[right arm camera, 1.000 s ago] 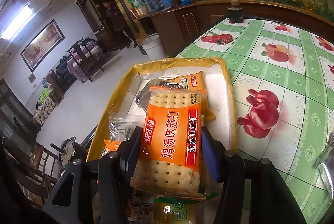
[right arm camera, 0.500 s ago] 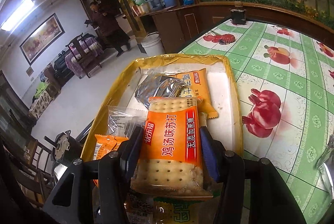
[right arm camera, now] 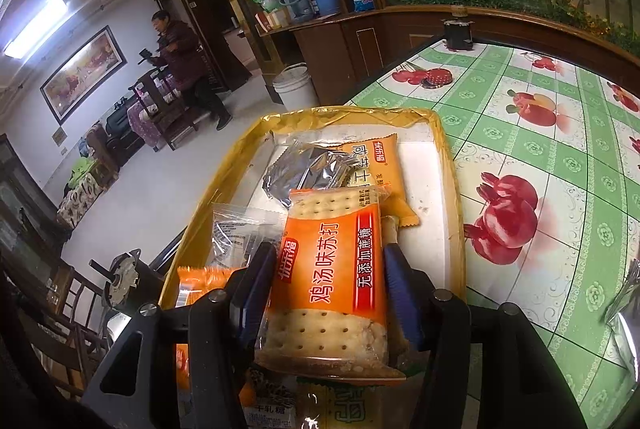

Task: Organize snacks
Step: 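Lower and open left tool to release the orange bag while right tool releases the cracker pack, then grasp a small orange bag with right tool on the table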

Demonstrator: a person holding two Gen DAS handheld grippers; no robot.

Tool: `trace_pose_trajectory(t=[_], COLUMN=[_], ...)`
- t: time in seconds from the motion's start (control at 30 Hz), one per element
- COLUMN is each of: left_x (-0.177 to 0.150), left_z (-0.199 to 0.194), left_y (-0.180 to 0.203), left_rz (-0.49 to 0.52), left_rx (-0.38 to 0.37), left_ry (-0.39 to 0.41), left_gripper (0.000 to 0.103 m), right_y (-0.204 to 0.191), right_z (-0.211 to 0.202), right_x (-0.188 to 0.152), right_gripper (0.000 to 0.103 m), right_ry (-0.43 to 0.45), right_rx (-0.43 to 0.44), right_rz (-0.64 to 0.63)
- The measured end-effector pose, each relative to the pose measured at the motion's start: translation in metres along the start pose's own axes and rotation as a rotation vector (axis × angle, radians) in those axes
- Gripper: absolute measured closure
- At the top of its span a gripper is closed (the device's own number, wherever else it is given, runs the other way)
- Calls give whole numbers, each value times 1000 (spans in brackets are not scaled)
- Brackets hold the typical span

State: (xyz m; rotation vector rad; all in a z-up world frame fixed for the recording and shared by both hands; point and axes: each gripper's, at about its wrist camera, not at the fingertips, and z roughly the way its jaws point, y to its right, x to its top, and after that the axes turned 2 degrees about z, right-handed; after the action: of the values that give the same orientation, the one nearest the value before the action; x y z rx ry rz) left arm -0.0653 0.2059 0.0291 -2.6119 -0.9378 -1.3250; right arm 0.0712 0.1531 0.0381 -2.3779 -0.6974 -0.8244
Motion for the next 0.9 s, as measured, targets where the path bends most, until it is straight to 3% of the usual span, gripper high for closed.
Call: trace_pose_trajectory(t=[0.23, 0.57, 0.77, 0.9], left_x=[1, 3, 2, 2], left_z=[-10, -18, -24, -27], left_y=[2, 4, 5, 7], left_rz=[13, 28, 34, 43], left_rx=[-1, -11, -22, -28], left_ry=[56, 105, 133, 148], left_gripper=[37, 37, 37, 37], right_y=[2, 42, 124, 196], right_z=[-16, -47, -71, -93], right_x=[4, 14, 16, 20], right_gripper=[45, 46, 45, 45], right_ry=[37, 90, 116, 142], right_rx=[12, -6, -145, -298], right_rz=[16, 86, 199, 304])
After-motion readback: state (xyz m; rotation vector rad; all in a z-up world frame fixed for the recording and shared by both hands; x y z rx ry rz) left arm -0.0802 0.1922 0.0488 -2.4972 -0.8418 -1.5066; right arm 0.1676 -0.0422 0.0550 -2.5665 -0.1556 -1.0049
